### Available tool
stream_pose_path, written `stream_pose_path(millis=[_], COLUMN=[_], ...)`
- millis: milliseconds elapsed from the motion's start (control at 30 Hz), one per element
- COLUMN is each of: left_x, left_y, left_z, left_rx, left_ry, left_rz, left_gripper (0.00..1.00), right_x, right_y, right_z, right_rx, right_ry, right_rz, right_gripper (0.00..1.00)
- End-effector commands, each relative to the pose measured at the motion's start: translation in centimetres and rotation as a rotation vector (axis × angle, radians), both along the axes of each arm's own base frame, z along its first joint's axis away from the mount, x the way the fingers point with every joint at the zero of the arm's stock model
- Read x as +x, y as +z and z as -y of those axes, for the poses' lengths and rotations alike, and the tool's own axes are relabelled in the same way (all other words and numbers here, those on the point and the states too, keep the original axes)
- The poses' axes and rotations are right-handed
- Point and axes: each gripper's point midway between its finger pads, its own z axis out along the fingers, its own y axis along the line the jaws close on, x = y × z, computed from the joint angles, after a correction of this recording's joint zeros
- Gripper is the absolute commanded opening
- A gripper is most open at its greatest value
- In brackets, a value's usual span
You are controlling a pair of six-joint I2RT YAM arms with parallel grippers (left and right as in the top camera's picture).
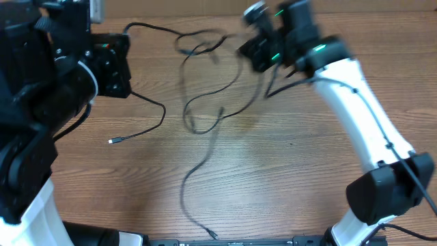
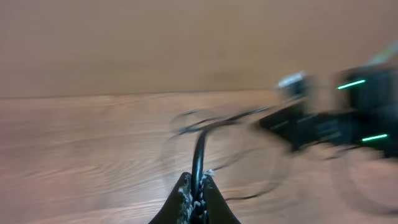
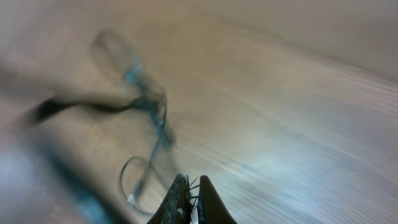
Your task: Untangle cables
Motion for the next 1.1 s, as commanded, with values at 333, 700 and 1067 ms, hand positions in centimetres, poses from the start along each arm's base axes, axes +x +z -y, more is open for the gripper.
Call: stream_pose_path(millis=[333, 700, 1067], left_x=[-11.4, -8.9, -7.8], left_y=[4.1, 3.3, 2.5], left_z=[-12.5, -10.9, -11.2], left_rx=[0.091, 0.058, 0.099], left_ry=[0.584, 0.483, 0.474], left_rz=[0.187, 0.138, 0.102], left_gripper=[0.04, 0.04, 0.04], right_x=[2.9, 2.5, -4.7], right_y=[11.6, 12.5, 14.0], right_z=[33.2, 28.6, -3.5], right_rx=[0.159, 0.257, 0.302], right_ry=[-0.748, -0.583, 0.083], right_rz=[0.181, 0.153, 0.068], right_gripper=[0.04, 0.04, 0.04])
